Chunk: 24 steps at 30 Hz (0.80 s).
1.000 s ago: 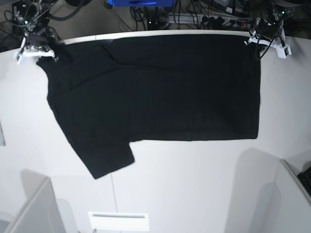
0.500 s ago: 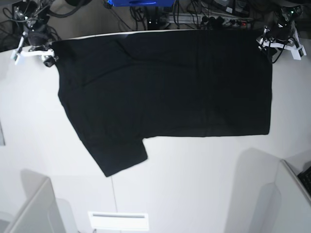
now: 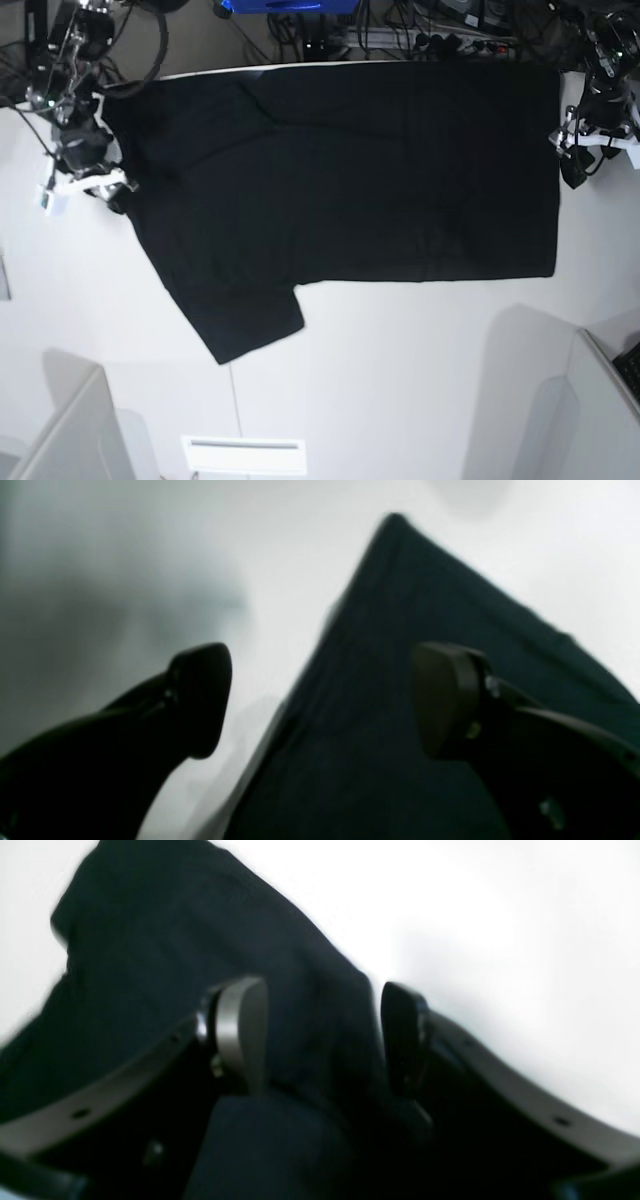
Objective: Fold the T-shirt properly
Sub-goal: 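Reach the right gripper down to the shirt's sleeve-side hem corner and grasp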
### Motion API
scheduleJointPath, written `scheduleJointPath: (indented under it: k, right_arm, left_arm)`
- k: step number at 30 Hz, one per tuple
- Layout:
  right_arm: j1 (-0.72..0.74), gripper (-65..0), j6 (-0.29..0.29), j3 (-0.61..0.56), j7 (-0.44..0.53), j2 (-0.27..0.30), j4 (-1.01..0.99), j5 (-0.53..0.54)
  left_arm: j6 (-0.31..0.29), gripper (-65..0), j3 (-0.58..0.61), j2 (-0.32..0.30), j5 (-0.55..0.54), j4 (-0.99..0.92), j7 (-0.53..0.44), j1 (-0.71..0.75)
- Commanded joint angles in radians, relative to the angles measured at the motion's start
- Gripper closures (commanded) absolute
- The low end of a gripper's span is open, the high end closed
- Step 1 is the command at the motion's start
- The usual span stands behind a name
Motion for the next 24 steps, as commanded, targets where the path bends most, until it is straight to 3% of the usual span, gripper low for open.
scheduleJointPath:
  k: [1, 7, 13, 20, 24]
  right_arm:
    - [0.040, -34.8, 0.002, -0.015, 0.024, 0.031, -0.005, 0.005]
    - [0.207, -35.0, 0.002, -0.086, 0.024, 0.051, -0.147, 0.005]
    - [0.393, -35.3, 0.002, -0.107, -0.004, 0.054, -0.335, 0.004]
    - [0.588, -35.6, 0.002, -0.282, 0.068, 0.112, -0.578, 0.005]
    - [0.704, -43.7, 0.002, -0.390, 0.077, 0.112, -0.733, 0.005]
  left_arm:
    - [-0.004, -54.0, 0.009, -0.027, -0.006, 0.016, -0.022, -0.011]
    - [-0.004, -54.0, 0.086, -0.105, -0.005, 0.015, -0.025, -0.065]
    - [-0.003, -54.0, 0.089, -0.124, -0.005, -0.062, -0.022, -0.143]
    - [-0.003, -54.0, 0.086, -0.142, -0.005, -0.147, -0.025, -0.158]
    - [-0.003, -54.0, 0.086, -0.142, -0.005, -0.170, -0.025, -0.157]
